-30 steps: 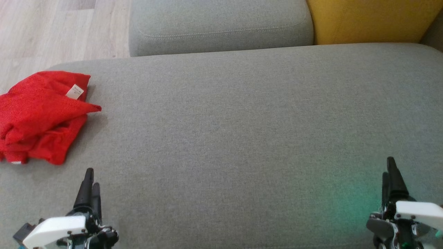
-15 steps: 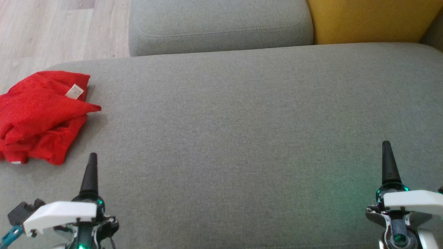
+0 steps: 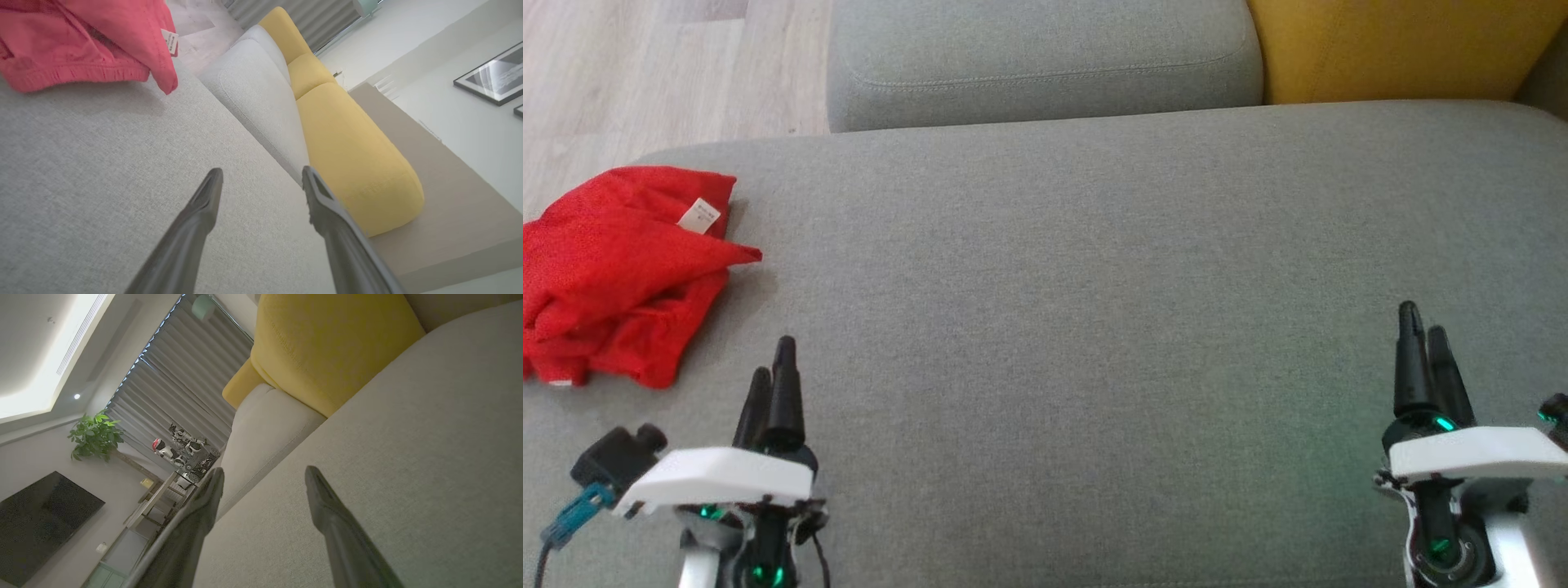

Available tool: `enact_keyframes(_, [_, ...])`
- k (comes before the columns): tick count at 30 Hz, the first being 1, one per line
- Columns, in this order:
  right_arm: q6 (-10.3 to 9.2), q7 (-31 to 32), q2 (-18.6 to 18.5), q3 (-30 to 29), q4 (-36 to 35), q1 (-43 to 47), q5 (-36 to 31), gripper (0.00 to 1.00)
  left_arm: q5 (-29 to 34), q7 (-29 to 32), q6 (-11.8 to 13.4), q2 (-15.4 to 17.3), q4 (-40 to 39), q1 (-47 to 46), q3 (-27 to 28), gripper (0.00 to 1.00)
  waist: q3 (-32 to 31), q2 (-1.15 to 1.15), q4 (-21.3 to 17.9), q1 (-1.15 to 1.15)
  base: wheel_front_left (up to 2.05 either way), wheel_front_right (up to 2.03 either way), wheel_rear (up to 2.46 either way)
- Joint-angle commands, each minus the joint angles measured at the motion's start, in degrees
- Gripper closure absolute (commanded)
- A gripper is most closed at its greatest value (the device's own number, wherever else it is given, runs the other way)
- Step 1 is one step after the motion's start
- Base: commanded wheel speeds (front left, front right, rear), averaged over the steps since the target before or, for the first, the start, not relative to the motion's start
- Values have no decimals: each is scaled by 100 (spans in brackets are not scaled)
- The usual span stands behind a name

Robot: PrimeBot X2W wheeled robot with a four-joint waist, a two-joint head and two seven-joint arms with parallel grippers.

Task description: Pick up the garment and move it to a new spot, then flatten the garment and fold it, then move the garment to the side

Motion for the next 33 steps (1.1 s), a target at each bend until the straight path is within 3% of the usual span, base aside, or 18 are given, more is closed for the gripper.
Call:
enact_keyframes(1, [-2, -98, -38, 115, -276, -315, -268, 0, 255, -63, 70, 100, -264, -299, -9, 0, 3, 0, 1, 0, 0, 0, 0])
enact_keyframes(6, [-2, -183, -40, 200, -332, -295, -814, 0, 817, -147, 308, 242, -413, -341, -310, 0, 8, 0, -4, 0, 0, 0, 0])
enact_keyframes(18, [-2, -386, -45, 372, -449, -301, -2195, 0, 1911, -348, 1174, 784, -408, -494, -1269, 0, -16, 0, -46, 0, 0, 0, 0])
enact_keyframes(33, [-3, -622, -50, 404, -588, -257, -3056, 0, 2840, -582, 2085, 1292, -309, -747, -2299, 0, -67, 0, -87, 0, 0, 0, 0])
